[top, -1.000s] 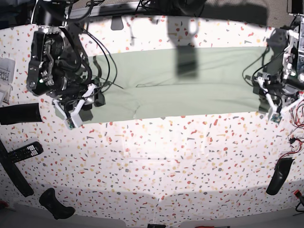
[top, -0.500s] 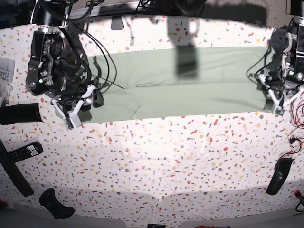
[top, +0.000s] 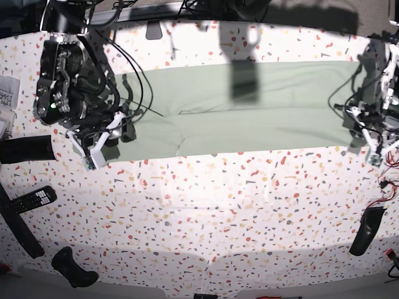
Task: Fold the T-shirt properly
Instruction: 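Pull the shirt ends apart with both grippers to stretch it flat, then hold the shirt ends with both grippers, keeping the strip taut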
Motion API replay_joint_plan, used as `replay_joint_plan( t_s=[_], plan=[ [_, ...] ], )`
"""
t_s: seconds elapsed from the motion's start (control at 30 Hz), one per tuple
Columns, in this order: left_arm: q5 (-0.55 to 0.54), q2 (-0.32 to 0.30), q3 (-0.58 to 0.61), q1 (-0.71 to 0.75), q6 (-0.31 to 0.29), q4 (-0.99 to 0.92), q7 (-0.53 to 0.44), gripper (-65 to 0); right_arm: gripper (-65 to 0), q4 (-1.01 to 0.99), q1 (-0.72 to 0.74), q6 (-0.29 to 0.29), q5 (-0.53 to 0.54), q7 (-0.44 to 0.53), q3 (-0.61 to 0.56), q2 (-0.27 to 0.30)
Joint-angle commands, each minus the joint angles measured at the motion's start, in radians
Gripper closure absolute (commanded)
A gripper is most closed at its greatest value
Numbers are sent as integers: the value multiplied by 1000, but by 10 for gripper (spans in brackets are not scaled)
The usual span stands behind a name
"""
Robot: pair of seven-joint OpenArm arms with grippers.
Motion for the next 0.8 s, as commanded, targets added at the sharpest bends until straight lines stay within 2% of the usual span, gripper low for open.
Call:
replay_joint_plan(
  t_s=[0.0,0.07,0.17,0.27,0.4,0.53,0.6,0.77],
  plan=[
    [5,-26,-19,-16,22,16,-31,-280,-260,48,19,0,14,33,11,11],
    [-10,-27,-53,-16,27,15,-46,-280,-260,107,19,0,14,34,25,11],
    [-98,-17,-134,-16,21,15,-52,-280,-260,192,19,0,14,34,60,11],
    [-201,5,-237,-16,-46,15,-52,-280,-260,245,19,0,14,27,108,11],
    [-367,11,-341,-13,-163,-2,-32,-280,-260,261,16,2,14,19,190,10],
    [-486,11,-366,-14,-238,-92,-11,-280,-260,261,-15,5,66,19,274,9],
    [-542,11,-366,-14,-272,-166,-12,-280,-260,269,-53,33,121,20,310,8],
    [-559,10,-368,-14,-290,-337,-87,-280,-260,327,-170,43,161,23,369,9]
  ],
)
